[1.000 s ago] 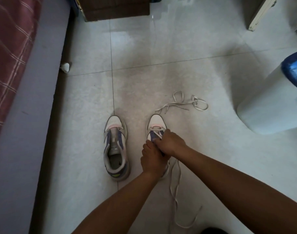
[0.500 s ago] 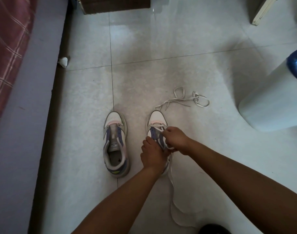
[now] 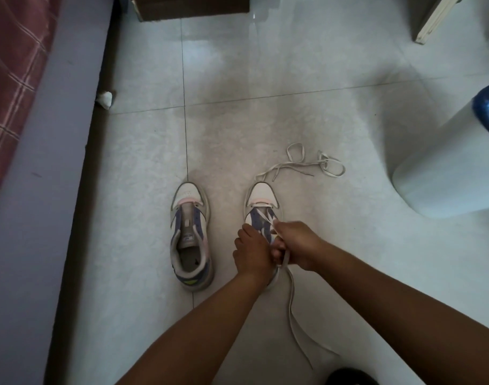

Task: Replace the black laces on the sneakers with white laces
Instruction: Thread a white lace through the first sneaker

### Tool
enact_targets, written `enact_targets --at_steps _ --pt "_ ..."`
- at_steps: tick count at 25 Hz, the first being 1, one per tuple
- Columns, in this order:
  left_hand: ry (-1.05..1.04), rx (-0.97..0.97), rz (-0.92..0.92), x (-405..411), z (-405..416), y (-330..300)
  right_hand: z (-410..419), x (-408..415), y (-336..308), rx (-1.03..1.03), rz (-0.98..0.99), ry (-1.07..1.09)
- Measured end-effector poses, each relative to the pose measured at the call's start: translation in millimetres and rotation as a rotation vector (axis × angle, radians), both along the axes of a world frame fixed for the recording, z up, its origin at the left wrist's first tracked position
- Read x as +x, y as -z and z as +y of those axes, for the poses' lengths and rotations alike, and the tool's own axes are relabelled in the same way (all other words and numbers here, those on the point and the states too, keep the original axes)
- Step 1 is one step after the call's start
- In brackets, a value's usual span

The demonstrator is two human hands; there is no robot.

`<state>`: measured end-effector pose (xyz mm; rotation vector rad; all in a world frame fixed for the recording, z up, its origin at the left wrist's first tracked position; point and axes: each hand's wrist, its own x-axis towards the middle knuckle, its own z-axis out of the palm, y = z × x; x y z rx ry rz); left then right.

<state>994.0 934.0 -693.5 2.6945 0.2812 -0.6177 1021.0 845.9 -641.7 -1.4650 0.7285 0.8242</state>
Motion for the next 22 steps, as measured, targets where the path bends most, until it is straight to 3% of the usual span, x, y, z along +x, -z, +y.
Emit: enact_targets --at_steps 2,6,9,11,13,16,22 --pt "-0.023 -0.143 0.062 -6.3 1.2 -4.2 -16.0 0.1 -0.7 0.295 0.263 0.212" --pt "-0.096 -0.529 0.268 -14.6 25.1 -11.5 -32.0 -15.5 2.7 0.349 0.289 0.194" --pt "-0.356 -0.57 0.057 -7.8 35.8 -19.5 -34.0 -24.1 -2.0 0.348 0.269 0.137" --pt "-0.476 -0.672 0.117 -4.6 31.6 -29.8 -32.3 -24.9 -4.1 0.366 0.313 0.201" --pt "-0.402 -0.744 0.22 -6.9 23.6 -37.4 -27.6 -26.4 -8.8 0.411 0.361 0.274" --pt "-0.296 -0.69 0.241 -9.4 13.8 -39.5 -20.6 -34.9 -14.4 0.403 0.329 0.219" --pt "-0.544 -0.784 0.322 -5.8 11.5 -38.1 -14.6 -52.8 -13.3 0.354 0.224 0.245"
